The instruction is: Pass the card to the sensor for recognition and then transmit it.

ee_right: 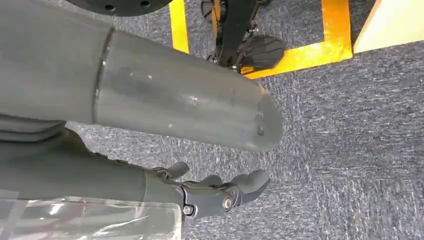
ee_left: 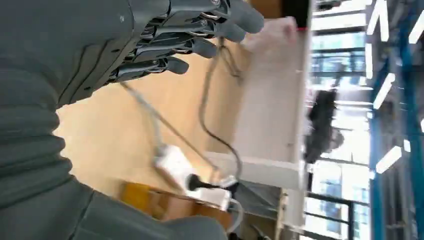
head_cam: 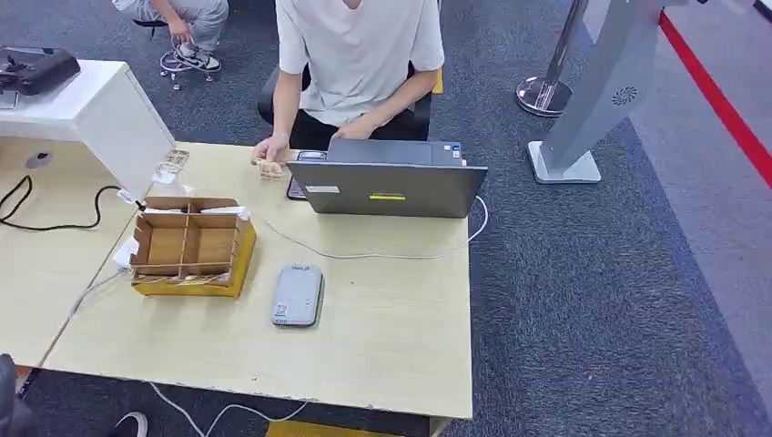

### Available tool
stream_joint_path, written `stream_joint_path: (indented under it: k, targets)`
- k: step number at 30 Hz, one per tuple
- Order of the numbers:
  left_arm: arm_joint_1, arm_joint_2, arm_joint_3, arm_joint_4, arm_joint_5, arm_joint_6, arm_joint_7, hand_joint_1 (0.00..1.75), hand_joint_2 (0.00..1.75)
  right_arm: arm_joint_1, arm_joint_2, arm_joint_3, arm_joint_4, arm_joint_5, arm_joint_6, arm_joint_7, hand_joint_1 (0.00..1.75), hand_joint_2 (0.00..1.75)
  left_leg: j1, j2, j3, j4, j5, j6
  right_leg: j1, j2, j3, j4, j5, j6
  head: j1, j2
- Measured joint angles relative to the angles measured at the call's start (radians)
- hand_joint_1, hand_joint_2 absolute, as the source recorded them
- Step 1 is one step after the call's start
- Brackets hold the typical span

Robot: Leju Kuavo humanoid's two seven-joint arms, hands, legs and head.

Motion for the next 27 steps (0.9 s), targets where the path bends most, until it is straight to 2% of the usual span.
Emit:
stream_joint_path:
  k: [5,13,16,19,27]
  targets:
    - [-0.047,0.065,-0.075,-0.042,-0.092,0.075,0.004,0.0,1.75,-0.008,0.001,0.0,0.002,0.024,0.004,0.005,0.0,0.0,0.001,0.0,0.0,0.0,0.001,0.0,0.001,0.0,0.001,0.0,0.001,-0.001,0.0,0.0]
    - [-0.06,0.076,-0.088,-0.042,-0.119,0.086,0.008,0.0,1.75,-0.009,0.001,0.0,0.003,0.031,0.005,0.007,0.0,0.0,0.001,0.0,0.0,0.0,0.001,-0.001,0.001,0.0,0.001,0.0,0.001,-0.001,0.0,0.0]
    - [-0.102,0.125,-0.149,-0.042,-0.216,0.125,0.03,0.0,1.75,-0.013,0.002,0.0,0.005,0.042,0.012,0.012,0.0,0.0,0.001,0.0,0.0,0.0,0.001,-0.001,0.001,0.0,0.001,0.0,0.001,-0.001,0.0,0.0]
    - [-0.23,0.22,-0.327,-0.002,-0.474,0.21,0.106,0.0,1.75,-0.028,0.011,0.0,0.009,0.071,0.022,0.029,0.0,0.0,0.001,0.002,0.0,0.0,0.001,-0.001,0.001,0.002,0.0,0.001,0.002,-0.002,0.0,0.0]
    - [-0.336,0.297,-0.461,0.058,-0.689,0.283,0.173,0.0,1.75,-0.036,0.017,0.0,0.009,0.094,0.034,0.039,0.0,0.0,0.001,0.002,0.0,0.0,0.001,-0.001,0.001,0.002,0.0,0.001,0.002,-0.002,0.0,0.0]
